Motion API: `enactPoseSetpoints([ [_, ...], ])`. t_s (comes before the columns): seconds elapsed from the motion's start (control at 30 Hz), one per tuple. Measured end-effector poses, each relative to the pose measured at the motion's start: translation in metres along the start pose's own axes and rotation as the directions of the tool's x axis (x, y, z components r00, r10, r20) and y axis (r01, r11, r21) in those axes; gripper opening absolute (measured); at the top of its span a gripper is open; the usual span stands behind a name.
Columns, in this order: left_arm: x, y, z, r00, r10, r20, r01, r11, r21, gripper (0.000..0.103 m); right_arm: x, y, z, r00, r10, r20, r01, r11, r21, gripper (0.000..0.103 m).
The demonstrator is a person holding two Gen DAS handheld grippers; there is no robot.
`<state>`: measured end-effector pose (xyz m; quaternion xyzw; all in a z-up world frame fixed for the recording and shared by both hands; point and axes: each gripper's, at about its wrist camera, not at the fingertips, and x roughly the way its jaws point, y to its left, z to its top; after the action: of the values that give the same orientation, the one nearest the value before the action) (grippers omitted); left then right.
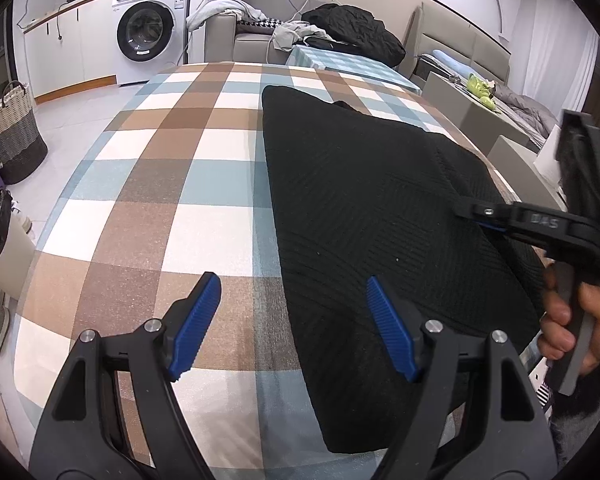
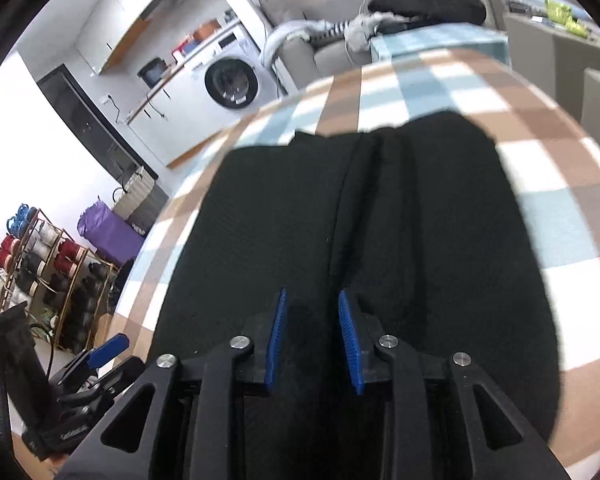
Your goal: Fold small clothes
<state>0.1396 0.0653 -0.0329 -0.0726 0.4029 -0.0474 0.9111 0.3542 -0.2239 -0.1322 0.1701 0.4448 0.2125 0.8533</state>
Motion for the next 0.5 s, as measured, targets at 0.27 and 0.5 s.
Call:
enactPoseSetpoints([
  [0.27,0.002,0.002,0.000,1.000,0.001,-0.007,-0.001,1.000,-0.002,0.073,-0.004,0.009,0.006,0.997,-0.022,0.078,0.028,0.996,-0.082,0.009],
  [0.5,-0.004,0.001,-0.014,1.000,-0.009,-0.021,0.009,1.000,0.009,0.073,-0.017,-0.002,-0.029,0.999,0.033,0.008,-0.033,0.999,-0.039,0.024],
])
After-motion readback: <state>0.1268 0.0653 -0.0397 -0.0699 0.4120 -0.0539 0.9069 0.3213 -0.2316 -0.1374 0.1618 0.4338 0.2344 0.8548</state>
